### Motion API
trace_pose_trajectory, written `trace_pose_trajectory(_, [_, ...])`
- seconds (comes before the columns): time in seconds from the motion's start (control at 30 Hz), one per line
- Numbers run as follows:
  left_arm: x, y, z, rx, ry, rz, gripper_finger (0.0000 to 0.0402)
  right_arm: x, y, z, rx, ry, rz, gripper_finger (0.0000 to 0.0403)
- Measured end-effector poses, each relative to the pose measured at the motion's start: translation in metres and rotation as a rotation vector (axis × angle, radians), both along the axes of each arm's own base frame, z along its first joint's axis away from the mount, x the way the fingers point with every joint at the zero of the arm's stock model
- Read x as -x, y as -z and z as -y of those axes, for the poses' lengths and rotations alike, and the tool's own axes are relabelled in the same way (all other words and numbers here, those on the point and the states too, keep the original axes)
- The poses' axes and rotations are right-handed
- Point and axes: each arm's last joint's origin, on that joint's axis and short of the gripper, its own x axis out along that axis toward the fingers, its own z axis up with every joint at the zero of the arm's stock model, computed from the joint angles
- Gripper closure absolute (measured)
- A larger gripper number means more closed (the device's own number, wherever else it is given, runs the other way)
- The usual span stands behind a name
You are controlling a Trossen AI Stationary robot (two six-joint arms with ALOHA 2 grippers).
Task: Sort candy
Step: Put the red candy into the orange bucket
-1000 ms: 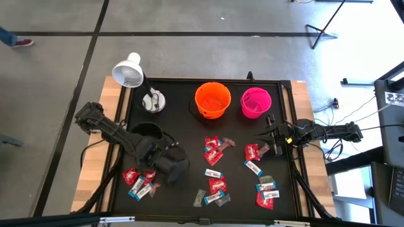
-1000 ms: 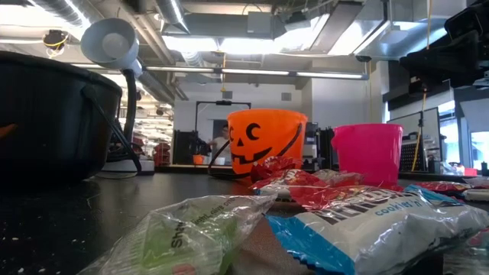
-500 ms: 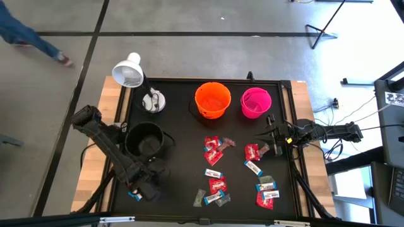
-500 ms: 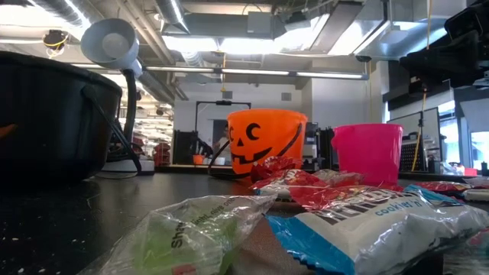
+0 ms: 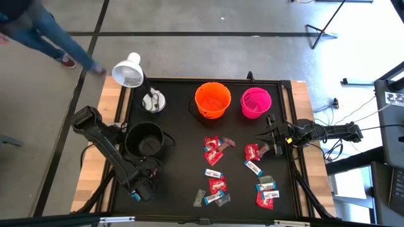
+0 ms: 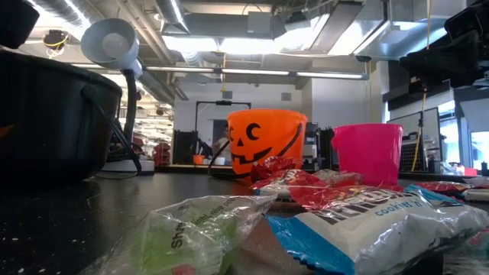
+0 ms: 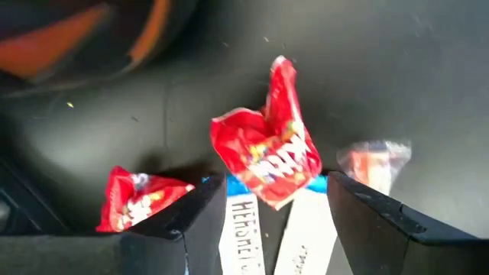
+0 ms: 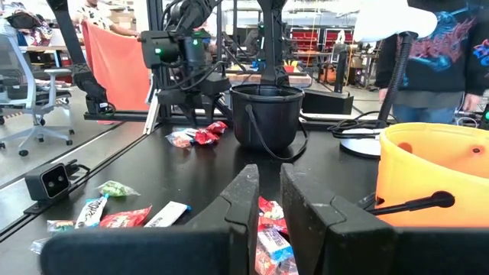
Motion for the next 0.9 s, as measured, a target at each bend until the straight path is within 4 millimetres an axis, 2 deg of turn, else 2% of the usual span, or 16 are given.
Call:
trace_pose_trajectory(0.43, [-0.001, 0.001, -0.001, -0.035, -0.044, 0.044, 0.0186, 0.0, 0.0, 0.0, 0.0, 0.0, 0.0, 0.0345])
trace_pose_trajectory(0.77, [-0.008, 0.021, 0.005, -0.018, -0.062, -0.034, 0.0187, 0.0, 0.0, 0.0, 0.0, 0.0, 0.0, 0.0345])
trace_pose_trajectory(0.9, [-0.008, 0.026, 0.006, -0.014, -0.062, -0.063, 0.0205, 0.0, 0.0, 0.0, 0.0, 0.0, 0.001, 0.0345])
